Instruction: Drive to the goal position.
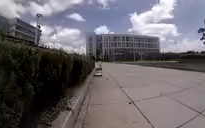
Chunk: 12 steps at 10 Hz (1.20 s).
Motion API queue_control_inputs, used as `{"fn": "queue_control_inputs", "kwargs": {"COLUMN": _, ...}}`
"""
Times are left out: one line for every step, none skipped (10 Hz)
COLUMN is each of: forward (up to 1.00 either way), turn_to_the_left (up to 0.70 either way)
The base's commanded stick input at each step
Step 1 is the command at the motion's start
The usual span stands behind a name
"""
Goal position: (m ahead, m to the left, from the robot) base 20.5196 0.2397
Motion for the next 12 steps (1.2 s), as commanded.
{"fn": "queue_control_inputs", "kwargs": {"forward": 0.03, "turn_to_the_left": 0.0}}
{"fn": "queue_control_inputs", "kwargs": {"forward": 0.0, "turn_to_the_left": 0.0}}
{"fn": "queue_control_inputs", "kwargs": {"forward": 0.03, "turn_to_the_left": 0.0}}
{"fn": "queue_control_inputs", "kwargs": {"forward": 0.04, "turn_to_the_left": 0.0}}
{"fn": "queue_control_inputs", "kwargs": {"forward": 0.04, "turn_to_the_left": 0.0}}
{"fn": "queue_control_inputs", "kwargs": {"forward": 0.04, "turn_to_the_left": 0.0}}
{"fn": "queue_control_inputs", "kwargs": {"forward": 0.04, "turn_to_the_left": 0.0}}
{"fn": "queue_control_inputs", "kwargs": {"forward": 0.04, "turn_to_the_left": 0.0}}
{"fn": "queue_control_inputs", "kwargs": {"forward": 0.0, "turn_to_the_left": 0.0}}
{"fn": "queue_control_inputs", "kwargs": {"forward": 0.04, "turn_to_the_left": 0.0}}
{"fn": "queue_control_inputs", "kwargs": {"forward": 0.04, "turn_to_the_left": 0.0}}
{"fn": "queue_control_inputs", "kwargs": {"forward": 0.04, "turn_to_the_left": 0.0}}
